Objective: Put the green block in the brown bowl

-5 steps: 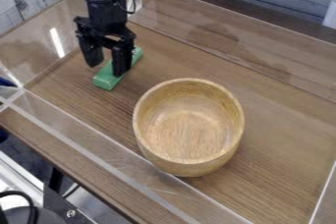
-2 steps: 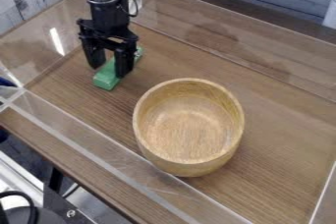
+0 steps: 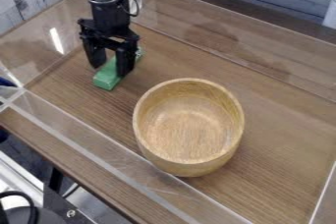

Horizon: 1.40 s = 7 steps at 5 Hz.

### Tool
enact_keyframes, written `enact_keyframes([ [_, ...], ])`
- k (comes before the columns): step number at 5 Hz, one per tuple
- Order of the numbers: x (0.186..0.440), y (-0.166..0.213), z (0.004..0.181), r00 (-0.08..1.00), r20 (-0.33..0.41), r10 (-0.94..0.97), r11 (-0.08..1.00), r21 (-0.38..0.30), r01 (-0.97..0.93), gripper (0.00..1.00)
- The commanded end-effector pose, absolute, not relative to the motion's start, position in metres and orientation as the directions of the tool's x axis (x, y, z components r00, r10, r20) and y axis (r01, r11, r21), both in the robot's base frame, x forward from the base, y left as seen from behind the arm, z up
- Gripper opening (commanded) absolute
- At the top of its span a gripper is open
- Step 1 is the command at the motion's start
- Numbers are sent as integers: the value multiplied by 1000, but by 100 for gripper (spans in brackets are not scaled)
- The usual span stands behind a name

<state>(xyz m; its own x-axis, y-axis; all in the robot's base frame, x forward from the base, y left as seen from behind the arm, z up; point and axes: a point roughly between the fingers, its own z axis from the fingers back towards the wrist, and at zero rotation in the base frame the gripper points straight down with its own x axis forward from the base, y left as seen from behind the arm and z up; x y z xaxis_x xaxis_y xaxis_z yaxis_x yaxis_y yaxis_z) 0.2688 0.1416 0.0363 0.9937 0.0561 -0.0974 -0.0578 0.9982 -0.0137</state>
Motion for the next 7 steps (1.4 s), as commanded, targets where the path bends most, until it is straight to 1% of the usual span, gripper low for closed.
enact_keyframes([
  [1, 281, 146, 50, 998, -42, 55, 998, 10, -54, 100],
  [4, 284, 143, 54, 998, -30, 62, 998, 6, -61, 100],
  [7, 286, 144, 46, 997, -30, 71, 997, 11, -71, 100],
])
